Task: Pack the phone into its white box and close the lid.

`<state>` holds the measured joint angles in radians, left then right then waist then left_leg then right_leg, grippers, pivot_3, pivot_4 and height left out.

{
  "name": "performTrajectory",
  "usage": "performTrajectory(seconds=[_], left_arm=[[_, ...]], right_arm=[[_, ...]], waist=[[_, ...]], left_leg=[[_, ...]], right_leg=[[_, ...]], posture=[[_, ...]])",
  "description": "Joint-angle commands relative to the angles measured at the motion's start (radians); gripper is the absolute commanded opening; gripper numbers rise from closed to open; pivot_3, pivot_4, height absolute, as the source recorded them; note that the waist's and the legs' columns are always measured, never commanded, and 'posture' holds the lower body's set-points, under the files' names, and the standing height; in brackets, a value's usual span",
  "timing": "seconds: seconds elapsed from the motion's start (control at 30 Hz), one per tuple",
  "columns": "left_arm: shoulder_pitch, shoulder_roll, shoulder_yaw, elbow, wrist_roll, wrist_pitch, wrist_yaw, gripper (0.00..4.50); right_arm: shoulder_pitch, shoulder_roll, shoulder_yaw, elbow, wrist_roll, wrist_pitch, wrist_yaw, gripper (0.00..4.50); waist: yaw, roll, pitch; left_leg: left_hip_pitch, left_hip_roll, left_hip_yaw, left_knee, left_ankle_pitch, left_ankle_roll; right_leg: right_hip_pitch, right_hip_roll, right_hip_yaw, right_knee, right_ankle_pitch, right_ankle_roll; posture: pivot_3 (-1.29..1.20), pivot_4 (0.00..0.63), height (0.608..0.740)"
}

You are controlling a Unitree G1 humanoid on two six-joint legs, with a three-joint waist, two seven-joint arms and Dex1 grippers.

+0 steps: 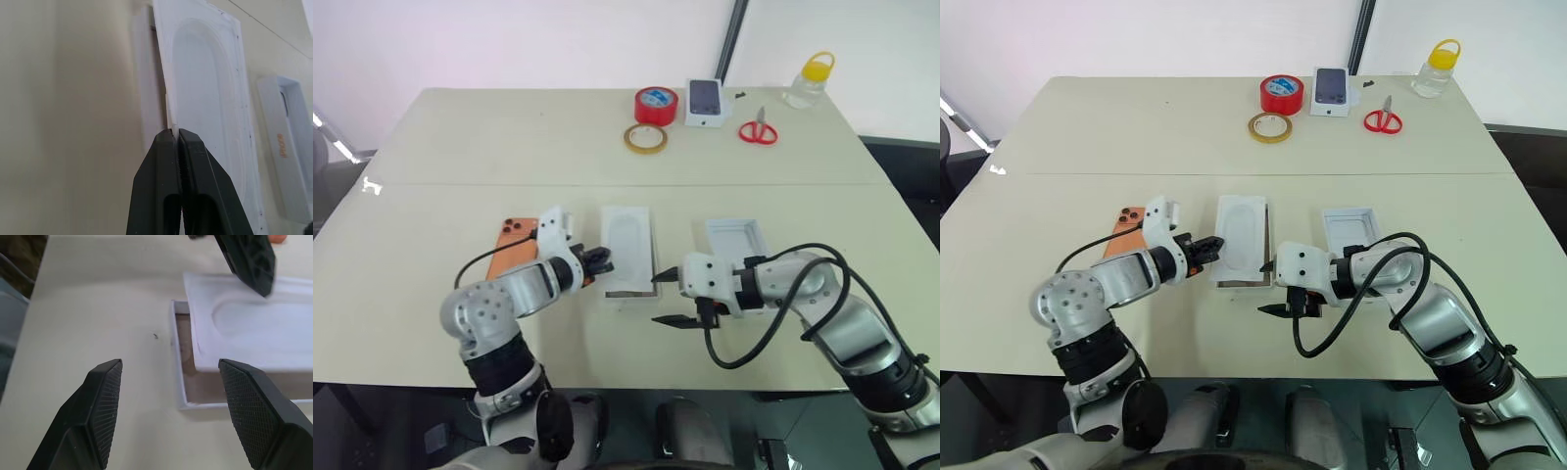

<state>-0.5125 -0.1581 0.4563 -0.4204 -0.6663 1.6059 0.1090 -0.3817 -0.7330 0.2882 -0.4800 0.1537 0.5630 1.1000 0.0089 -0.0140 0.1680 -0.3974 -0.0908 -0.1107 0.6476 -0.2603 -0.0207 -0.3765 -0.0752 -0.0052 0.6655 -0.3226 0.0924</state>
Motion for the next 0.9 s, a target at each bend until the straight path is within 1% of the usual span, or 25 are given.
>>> performTrajectory(seconds=[0.03, 0.17, 0.33, 0.53, 0.63, 0.67, 0.8, 0.83, 0.9], left_arm=[[0.005, -0.010, -0.027, -0.041, -0.016, 0.009, 0.023, 0.00], [-0.014, 0.010, -0.031, -0.026, 0.010, 0.009, 0.036, 0.00], [-0.035, 0.017, -0.009, -0.012, 0.005, 0.009, 0.033, 0.00], [-0.027, 0.020, -0.024, -0.001, -0.001, 0.009, 0.033, 0.00], [-0.023, 0.022, -0.030, -0.002, -0.007, 0.009, 0.034, 0.91], [-0.022, 0.022, -0.031, -0.003, -0.008, 0.009, 0.035, 1.31], [-0.015, 0.028, -0.032, -0.012, -0.029, 0.009, 0.033, 3.32], [-0.013, 0.033, -0.031, -0.015, -0.041, 0.009, 0.030, 3.73], [-0.009, 0.059, -0.026, -0.023, -0.072, 0.009, 0.008, 3.73]], right_arm=[[-0.020, 0.001, -0.016, -0.021, 0.008, -0.002, -0.025, 3.27], [-0.031, 0.002, -0.018, -0.005, 0.004, -0.006, -0.048, 3.27], [-0.031, -0.001, -0.011, 0.006, 0.001, -0.015, -0.059, 3.27], [-0.034, 0.000, -0.007, 0.013, -0.004, -0.022, -0.070, 3.27], [-0.036, -0.004, -0.010, 0.022, -0.004, -0.030, -0.069, 3.32], [-0.037, -0.005, -0.012, 0.025, -0.005, -0.033, -0.069, 3.32], [-0.041, -0.010, -0.021, 0.040, -0.008, -0.040, -0.072, 3.32], [-0.045, -0.009, -0.023, 0.049, -0.009, -0.043, -0.075, 3.32], [-0.057, -0.001, -0.030, 0.074, -0.010, -0.046, -0.086, 3.32]], waist=[[0.002, 0.000, 0.000], [0.004, 0.000, 0.000], [0.004, -0.001, 0.001], [0.004, -0.001, 0.001], [0.004, -0.001, 0.001], [0.004, -0.001, 0.001], [0.003, -0.001, 0.001], [0.004, -0.001, 0.001], [0.002, -0.001, 0.001]], left_leg=[[0.000, 0.000, 0.000, 0.000, 0.000, 0.000], [0.000, 0.000, 0.000, 0.000, 0.000, 0.000], [0.000, 0.000, 0.000, 0.000, 0.000, 0.000], [0.000, 0.000, 0.000, 0.000, 0.000, 0.000], [0.000, 0.000, 0.000, 0.000, 0.000, 0.000], [0.000, 0.000, 0.000, 0.000, 0.000, 0.000], [0.000, 0.000, 0.000, 0.000, 0.000, 0.000], [0.000, 0.000, 0.000, 0.000, 0.000, 0.000], [0.000, 0.000, 0.000, 0.000, 0.000, 0.000]], right_leg=[[0.000, 0.000, 0.000, 0.000, 0.000, 0.000], [0.000, 0.000, 0.000, 0.000, 0.000, 0.000], [0.000, 0.000, 0.000, 0.000, 0.000, 0.000], [0.000, 0.000, 0.000, 0.000, 0.000, 0.000], [0.000, 0.000, 0.000, 0.000, 0.000, 0.000], [0.000, 0.000, 0.000, 0.000, 0.000, 0.000], [0.000, 0.000, 0.000, 0.000, 0.000, 0.000], [0.000, 0.000, 0.000, 0.000, 0.000, 0.000], [0.000, 0.000, 0.000, 0.000, 0.000, 0.000]], posture=[[0.00, 0.150, 0.740], [0.00, 0.150, 0.740], [0.00, 0.150, 0.740], [0.00, 0.150, 0.740], [0.00, 0.150, 0.740], [0.00, 0.150, 0.740], [0.00, 0.150, 0.740], [0.00, 0.150, 0.740], [0.00, 0.150, 0.740]])
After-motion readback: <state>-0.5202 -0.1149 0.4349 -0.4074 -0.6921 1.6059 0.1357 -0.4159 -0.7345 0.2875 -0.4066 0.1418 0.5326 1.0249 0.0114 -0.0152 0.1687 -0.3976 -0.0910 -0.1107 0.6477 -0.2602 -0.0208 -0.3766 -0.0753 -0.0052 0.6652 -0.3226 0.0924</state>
